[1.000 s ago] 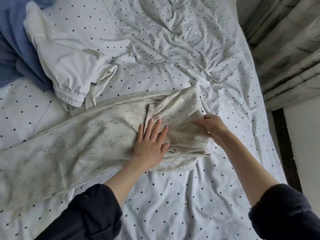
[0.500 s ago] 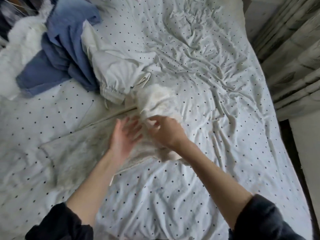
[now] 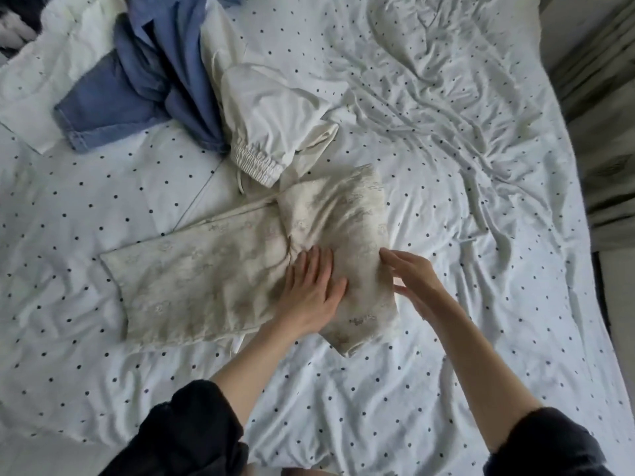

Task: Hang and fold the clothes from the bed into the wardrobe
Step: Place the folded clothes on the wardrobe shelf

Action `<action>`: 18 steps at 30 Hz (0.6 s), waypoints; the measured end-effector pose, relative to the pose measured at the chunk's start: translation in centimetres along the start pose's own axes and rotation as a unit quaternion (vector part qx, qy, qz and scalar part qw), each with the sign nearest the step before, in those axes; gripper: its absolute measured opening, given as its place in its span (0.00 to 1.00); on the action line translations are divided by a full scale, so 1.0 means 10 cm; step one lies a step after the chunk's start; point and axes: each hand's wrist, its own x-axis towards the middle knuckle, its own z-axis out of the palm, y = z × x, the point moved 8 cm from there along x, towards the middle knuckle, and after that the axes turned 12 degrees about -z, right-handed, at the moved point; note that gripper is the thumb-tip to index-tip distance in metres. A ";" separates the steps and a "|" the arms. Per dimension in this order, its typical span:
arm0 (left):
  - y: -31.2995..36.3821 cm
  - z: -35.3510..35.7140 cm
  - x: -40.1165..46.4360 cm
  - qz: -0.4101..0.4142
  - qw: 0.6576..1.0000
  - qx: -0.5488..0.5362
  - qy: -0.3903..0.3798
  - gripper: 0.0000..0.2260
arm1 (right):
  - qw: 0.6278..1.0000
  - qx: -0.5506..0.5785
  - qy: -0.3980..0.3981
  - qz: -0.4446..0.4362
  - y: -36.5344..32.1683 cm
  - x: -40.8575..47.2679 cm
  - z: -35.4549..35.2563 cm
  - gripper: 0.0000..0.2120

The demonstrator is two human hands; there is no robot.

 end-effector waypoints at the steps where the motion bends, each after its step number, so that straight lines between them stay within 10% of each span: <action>1: 0.01 0.08 0.03 0.006 0.999 0.038 -0.006 0.31 | 1.000 -0.005 -0.014 -0.013 -0.01 0.03 0.01 0.09; 5: -0.03 0.03 0.04 -0.012 0.994 -0.105 -0.040 0.27 | 0.998 -0.029 -0.050 -0.029 -0.13 0.02 0.11 0.14; 9: -0.32 -0.24 -0.04 -0.084 0.899 -0.420 -0.092 0.31 | 0.995 -0.064 -0.066 -0.030 -0.38 -0.09 0.25 0.19; 14: -0.72 -0.67 -0.17 -0.066 0.872 -0.482 -0.058 0.24 | 0.975 -0.174 -0.044 -0.131 -0.95 -0.42 0.69 0.22; 18: -1.15 -0.93 -0.28 -0.085 0.761 -0.639 -0.075 0.18 | 0.960 -0.190 -0.101 -0.178 -1.13 -0.73 1.39 0.20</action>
